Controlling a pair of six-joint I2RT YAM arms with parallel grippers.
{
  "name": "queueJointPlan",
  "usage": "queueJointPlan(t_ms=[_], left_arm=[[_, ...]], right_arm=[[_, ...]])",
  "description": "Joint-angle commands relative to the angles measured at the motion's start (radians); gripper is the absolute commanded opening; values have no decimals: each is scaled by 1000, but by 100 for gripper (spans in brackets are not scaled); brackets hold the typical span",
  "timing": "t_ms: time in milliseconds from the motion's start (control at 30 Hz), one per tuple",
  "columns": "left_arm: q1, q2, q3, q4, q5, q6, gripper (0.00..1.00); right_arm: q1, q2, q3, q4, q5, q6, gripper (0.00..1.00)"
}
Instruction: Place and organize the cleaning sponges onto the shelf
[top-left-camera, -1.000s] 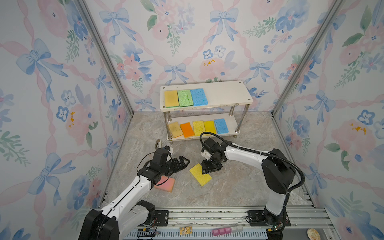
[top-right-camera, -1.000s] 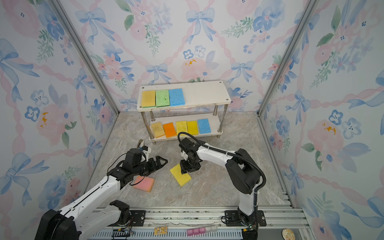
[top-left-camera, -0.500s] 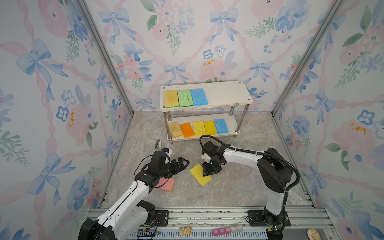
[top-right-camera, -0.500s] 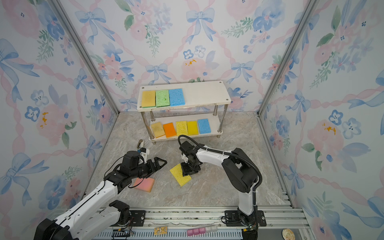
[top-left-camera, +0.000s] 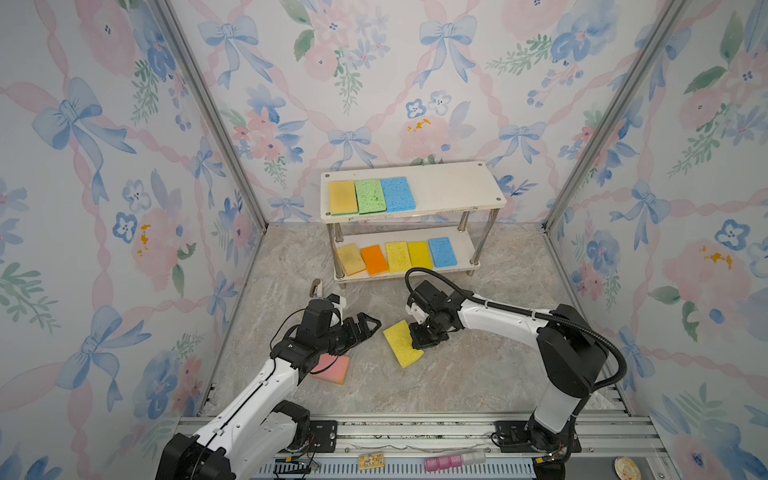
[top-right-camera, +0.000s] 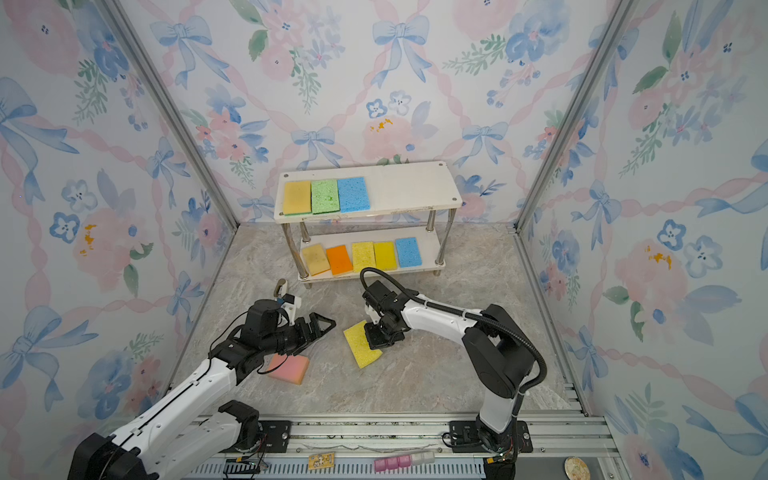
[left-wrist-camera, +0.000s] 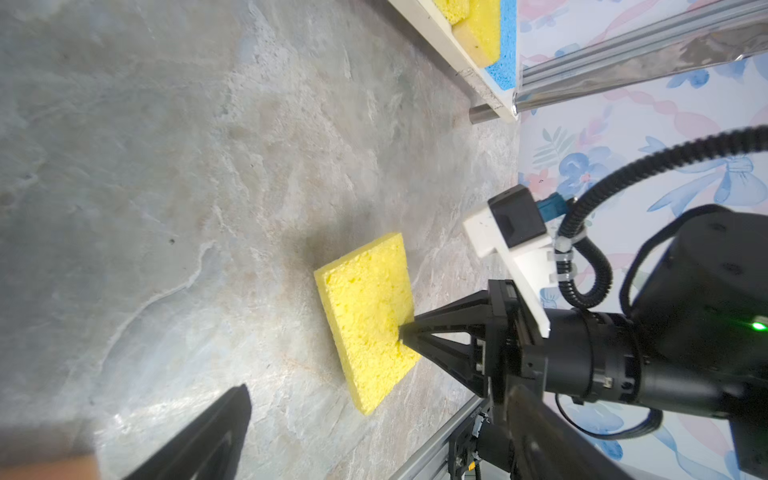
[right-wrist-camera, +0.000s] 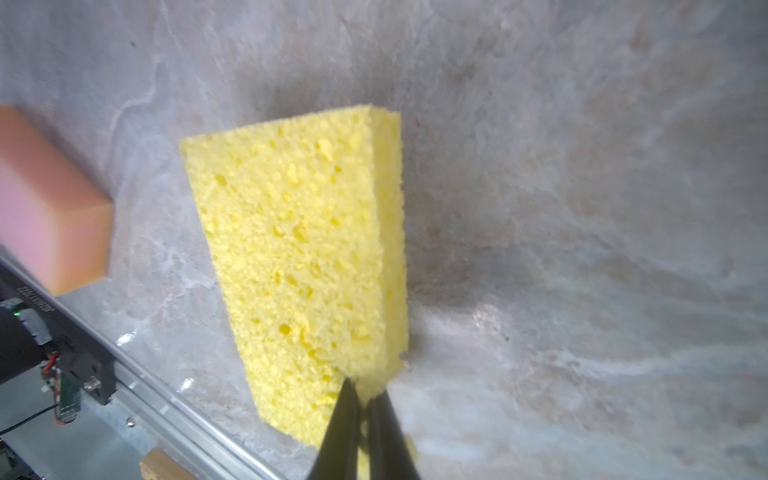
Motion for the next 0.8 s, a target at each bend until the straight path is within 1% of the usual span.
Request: queueJointPlan(t_ms=[0,67,233,300,467,533,567,633,733,767], left_arm=[[-5,14,41,95,68,-22,98],[-27,21,36,193,91,-83,98],[-86,71,7,523,138,-259,98],[-102,106,35,563,140,-268,98],[-140,187,138,567,155,-233,97],[-143,212,156,568,158,-232,93],[-144,222,163,568,160,-233,90],[-145,238,174,572,160,-237,82],[-145,254,178,575,163,-236,68],[-144,258,214,574,165,-235,64]], right_arm=[[-46,-109,-12,-38,-6,24,8],[-72,-165,-6,-65,-28,20,8],[-136,-253,59,-151,-112,0,9],[-149,-270,91,-169,-152,1,9],[-139,-280,177,-200,-185,12,9],[-134,-284,199,-201,-187,22,10],[-132,-286,208,-201,-191,28,10],[-129,-289,223,-204,-192,33,10],[-128,-293,231,-211,-189,38,11],[-127,-296,231,-213,-186,41,11]])
